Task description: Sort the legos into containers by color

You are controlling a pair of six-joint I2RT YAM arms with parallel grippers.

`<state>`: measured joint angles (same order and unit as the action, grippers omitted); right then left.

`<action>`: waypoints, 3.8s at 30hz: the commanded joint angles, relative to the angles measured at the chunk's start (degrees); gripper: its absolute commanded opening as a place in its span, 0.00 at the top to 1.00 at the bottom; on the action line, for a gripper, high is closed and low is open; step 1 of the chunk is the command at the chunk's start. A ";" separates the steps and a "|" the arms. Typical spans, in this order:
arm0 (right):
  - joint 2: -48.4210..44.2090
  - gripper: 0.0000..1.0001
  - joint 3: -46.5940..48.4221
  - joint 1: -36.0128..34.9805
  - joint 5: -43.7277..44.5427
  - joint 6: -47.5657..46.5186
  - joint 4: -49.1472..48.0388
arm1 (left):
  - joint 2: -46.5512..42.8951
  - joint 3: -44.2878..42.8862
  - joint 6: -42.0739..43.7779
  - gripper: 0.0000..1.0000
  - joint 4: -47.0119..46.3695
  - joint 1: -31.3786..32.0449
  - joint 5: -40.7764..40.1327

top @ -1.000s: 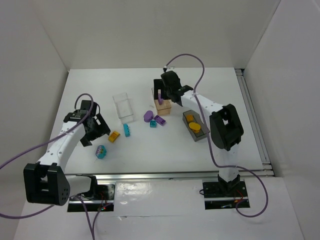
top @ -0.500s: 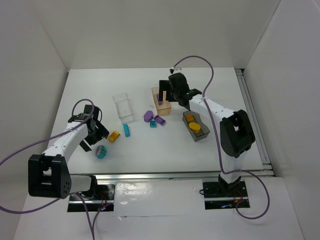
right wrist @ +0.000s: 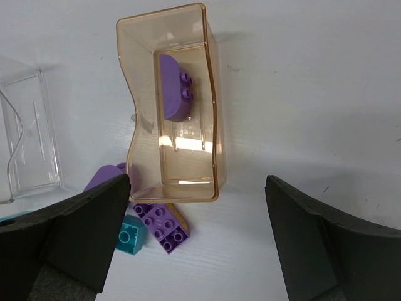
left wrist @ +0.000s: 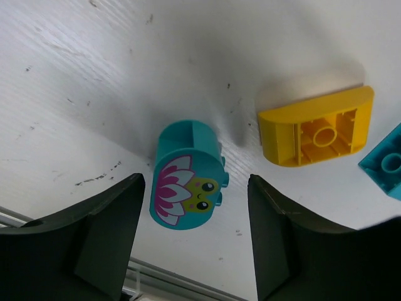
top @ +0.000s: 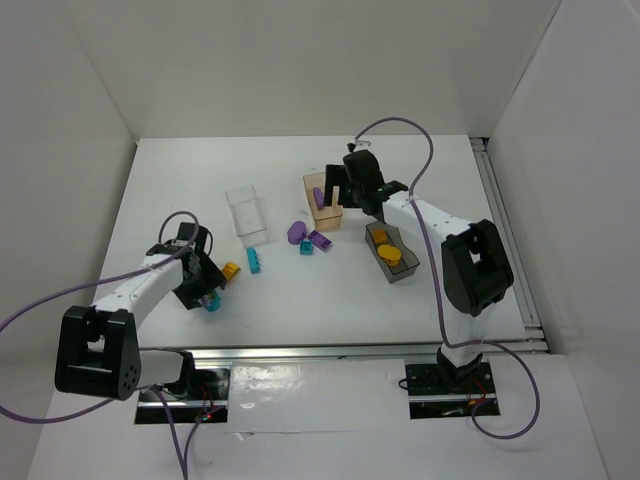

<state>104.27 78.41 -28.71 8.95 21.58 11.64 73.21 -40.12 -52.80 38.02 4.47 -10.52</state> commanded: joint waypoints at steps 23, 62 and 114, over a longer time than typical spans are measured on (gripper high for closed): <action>-9.78 0.03 -2.21 0.94 3.26 -0.05 2.25 | 1.56 -23.04 6.91 0.69 1.01 1.94 -0.65; -21.73 0.03 -14.95 -0.65 4.67 1.44 1.37 | 22.67 -23.43 1.38 0.34 -4.26 22.07 -9.69; -24.37 0.02 -10.55 1.46 9.24 -1.90 8.49 | 35.96 -61.14 13.42 0.23 7.60 14.16 -9.34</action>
<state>84.42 65.69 -27.68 16.19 20.45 18.90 111.53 -99.29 -40.03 42.39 18.15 -18.85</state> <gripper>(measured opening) 0.976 0.770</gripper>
